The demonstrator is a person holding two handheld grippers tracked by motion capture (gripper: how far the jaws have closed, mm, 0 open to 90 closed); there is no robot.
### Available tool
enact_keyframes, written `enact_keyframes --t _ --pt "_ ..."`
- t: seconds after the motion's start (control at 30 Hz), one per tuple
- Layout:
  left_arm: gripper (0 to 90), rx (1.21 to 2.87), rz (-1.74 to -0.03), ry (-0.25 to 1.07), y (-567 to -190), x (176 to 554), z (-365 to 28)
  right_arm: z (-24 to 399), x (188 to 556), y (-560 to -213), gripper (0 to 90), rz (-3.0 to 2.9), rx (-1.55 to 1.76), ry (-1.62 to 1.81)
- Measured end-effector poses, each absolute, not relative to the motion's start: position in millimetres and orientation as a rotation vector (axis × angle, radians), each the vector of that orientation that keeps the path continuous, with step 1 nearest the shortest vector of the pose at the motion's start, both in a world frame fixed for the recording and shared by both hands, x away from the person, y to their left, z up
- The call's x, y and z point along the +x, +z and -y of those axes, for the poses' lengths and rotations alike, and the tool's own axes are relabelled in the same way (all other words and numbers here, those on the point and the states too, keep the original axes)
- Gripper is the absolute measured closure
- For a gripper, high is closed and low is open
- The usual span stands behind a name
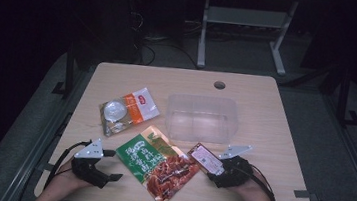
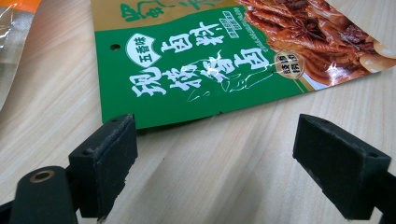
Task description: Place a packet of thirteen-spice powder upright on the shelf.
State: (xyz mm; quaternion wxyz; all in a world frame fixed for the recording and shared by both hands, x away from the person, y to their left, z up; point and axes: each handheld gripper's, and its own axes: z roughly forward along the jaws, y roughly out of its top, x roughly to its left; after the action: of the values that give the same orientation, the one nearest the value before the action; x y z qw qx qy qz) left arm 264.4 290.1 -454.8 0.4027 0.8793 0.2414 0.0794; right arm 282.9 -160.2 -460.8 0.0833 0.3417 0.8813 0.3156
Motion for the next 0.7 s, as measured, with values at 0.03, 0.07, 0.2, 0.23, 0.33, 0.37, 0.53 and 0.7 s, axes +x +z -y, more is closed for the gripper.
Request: enact_keyframes --t 0.03,0.07,0.2,0.23,0.33,0.37,0.53,0.7 --pt "13.5 2.219 -0.606 0.203 -454.2 264.3 -290.2 164.2 281.8 -458.5 31.8 -2.633 1.009 0.957" --pt "13.5 2.219 -0.606 0.203 -454.2 264.3 -290.2 164.2 281.8 -458.5 31.8 -2.633 1.009 0.957" --pt "13.5 2.212 -0.603 0.200 -452.2 262.9 -289.3 174.0 279.8 -454.7 31.8 -2.644 1.002 0.979" --pt "13.5 2.208 -0.601 0.196 -451.1 262.6 -288.9 176.0 278.9 -454.0 31.8 -2.647 1.009 0.994" --pt "13.0 2.195 -0.598 0.192 -449.7 261.8 -287.0 180.8 278.0 -451.9 31.8 -2.660 0.980 1.021" --pt "12.9 2.196 -0.586 0.190 -448.6 261.9 -286.1 182.6 276.8 -450.0 31.8 -2.667 0.952 1.040" --pt "12.9 2.198 -0.543 0.178 -441.6 262.7 -281.6 182.9 277.2 -446.8 31.8 -2.711 0.848 1.100" --pt "12.5 2.190 -0.500 0.175 -432.3 264.6 -271.2 179.6 279.9 -442.2 31.8 -2.745 0.772 1.153"
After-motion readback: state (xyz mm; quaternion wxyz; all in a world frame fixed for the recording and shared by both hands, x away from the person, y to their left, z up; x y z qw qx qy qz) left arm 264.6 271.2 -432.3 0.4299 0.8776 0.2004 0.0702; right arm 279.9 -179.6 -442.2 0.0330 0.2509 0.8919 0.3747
